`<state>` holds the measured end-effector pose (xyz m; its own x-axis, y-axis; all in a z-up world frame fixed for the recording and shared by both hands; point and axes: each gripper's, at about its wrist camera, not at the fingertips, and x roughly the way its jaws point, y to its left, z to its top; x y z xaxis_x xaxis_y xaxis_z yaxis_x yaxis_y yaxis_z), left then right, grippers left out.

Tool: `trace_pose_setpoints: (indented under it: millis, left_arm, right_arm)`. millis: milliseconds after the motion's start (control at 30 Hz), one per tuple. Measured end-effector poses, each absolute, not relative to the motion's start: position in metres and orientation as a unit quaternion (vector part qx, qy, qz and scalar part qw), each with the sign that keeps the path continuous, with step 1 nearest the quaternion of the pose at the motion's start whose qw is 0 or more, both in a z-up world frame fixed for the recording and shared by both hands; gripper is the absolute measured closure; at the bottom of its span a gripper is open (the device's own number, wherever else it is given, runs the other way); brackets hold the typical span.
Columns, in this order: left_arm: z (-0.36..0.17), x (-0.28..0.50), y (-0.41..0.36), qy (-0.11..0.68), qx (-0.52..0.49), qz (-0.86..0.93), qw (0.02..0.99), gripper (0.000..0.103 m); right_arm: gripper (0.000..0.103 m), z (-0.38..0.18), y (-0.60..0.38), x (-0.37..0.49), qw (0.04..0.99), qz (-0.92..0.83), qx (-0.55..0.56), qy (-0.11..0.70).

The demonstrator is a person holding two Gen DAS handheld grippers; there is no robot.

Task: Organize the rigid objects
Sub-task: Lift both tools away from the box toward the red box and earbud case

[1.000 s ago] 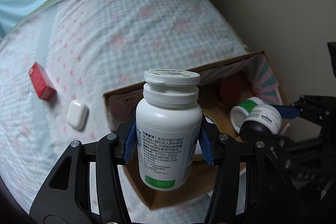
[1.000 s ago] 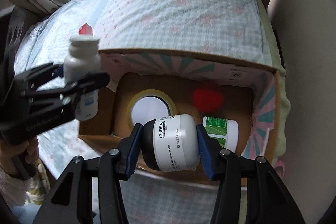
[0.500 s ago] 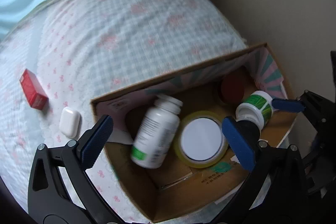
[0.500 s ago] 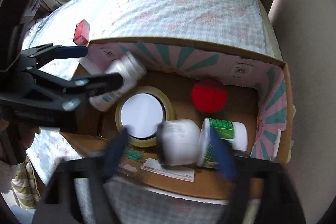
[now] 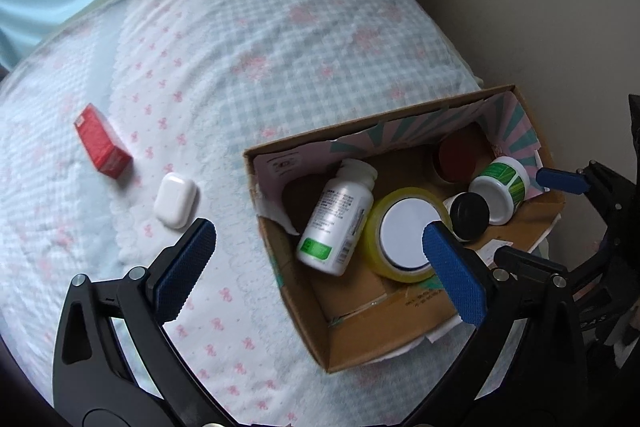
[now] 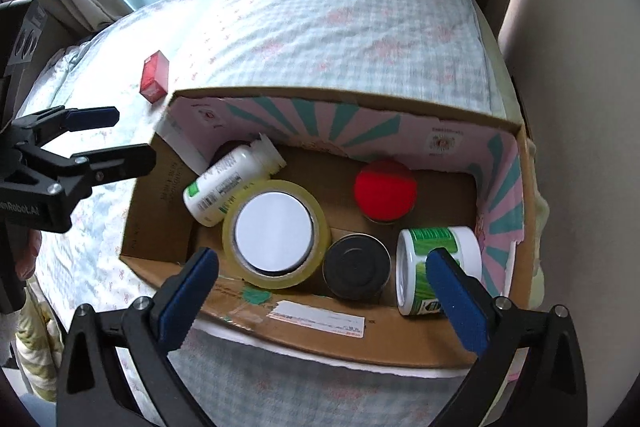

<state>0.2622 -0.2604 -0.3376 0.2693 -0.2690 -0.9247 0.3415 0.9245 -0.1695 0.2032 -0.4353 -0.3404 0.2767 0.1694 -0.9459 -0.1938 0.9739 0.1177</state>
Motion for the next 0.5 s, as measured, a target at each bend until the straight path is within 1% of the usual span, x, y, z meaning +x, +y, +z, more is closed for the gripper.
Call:
trace_pose_setpoints:
  millis: [233, 500]
  left_arm:
    - [-0.301, 0.248, -0.239, 0.561, 0.013, -0.175, 0.809, 0.0]
    - [-0.246, 0.217, -0.187, 0.54, 0.001, -0.127, 0.832, 0.0]
  right_arm:
    - [0.0, -0.306, -0.418, 0.197, 0.805, 0.119, -0.037, 0.579]
    - [0.0, -0.249, -0.366, 0.188, 0.819, 0.157, -0.079, 0.547]
